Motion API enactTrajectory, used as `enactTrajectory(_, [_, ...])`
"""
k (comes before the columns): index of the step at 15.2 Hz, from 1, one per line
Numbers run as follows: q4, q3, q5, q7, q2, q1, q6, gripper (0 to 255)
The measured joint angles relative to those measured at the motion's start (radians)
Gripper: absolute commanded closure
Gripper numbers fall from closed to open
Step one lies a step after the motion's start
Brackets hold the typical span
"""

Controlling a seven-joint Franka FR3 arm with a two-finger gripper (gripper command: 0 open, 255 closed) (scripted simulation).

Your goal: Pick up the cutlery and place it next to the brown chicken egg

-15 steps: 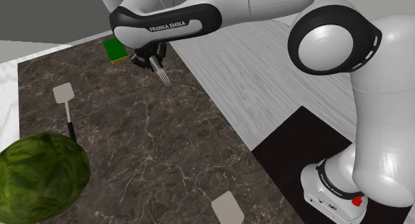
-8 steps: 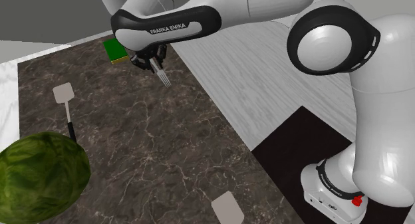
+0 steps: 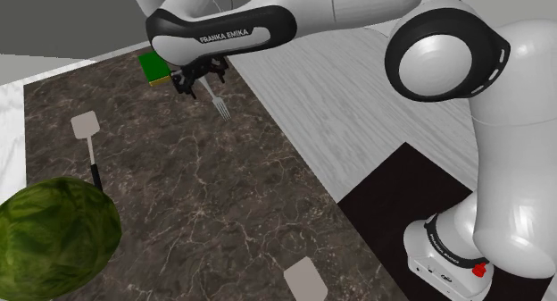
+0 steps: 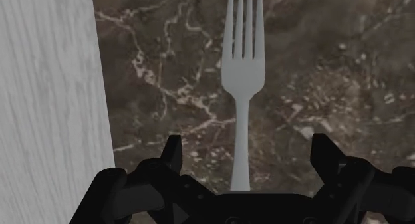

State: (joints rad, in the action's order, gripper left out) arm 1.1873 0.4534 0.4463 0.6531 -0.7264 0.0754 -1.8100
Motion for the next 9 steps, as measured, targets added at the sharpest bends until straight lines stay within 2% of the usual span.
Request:
enactTrajectory(4, [-0.075, 0.006, -0.009, -0.014, 0.013, 0.018, 0.083, 0])
enactTrajectory(9, [-0.091, 0.006, -0.01, -0.015, 0.012, 0.022, 0.099, 0])
